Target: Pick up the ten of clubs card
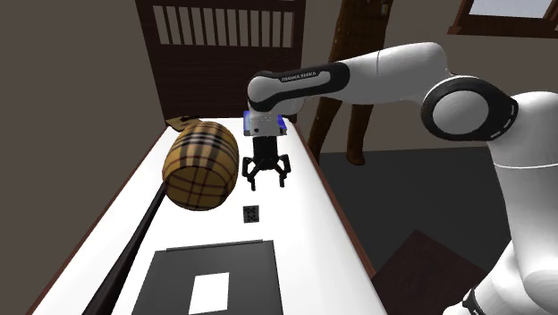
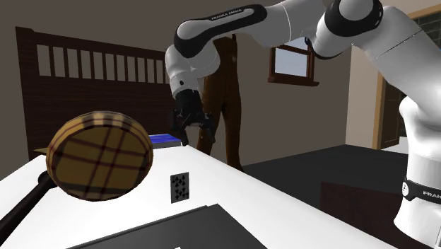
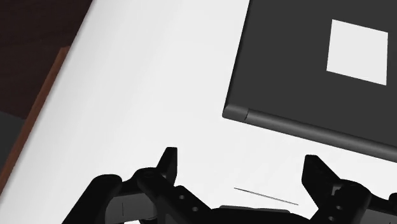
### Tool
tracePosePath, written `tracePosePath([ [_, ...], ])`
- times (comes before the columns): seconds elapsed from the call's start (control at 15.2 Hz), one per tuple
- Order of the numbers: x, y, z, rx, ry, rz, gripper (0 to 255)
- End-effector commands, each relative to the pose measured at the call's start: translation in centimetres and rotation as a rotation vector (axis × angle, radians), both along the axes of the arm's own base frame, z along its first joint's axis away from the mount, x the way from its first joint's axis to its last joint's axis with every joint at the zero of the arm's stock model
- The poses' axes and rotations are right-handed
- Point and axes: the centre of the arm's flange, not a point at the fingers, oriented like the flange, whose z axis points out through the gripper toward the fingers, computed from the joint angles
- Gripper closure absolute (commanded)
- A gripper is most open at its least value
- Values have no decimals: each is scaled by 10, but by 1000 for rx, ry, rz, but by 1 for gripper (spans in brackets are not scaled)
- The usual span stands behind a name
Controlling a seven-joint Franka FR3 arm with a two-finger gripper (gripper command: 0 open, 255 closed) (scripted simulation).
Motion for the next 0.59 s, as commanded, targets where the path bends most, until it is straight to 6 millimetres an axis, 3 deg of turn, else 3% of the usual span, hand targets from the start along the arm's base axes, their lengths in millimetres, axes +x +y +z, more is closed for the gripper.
tracePosePath([
  [0.0, 17, 10, -25, 19, 46, -23, 0],
  [0.26, 45, 32, -68, 56, 130, -64, 0],
  [0.53, 45, 32, -90, 56, 130, -64, 0],
])
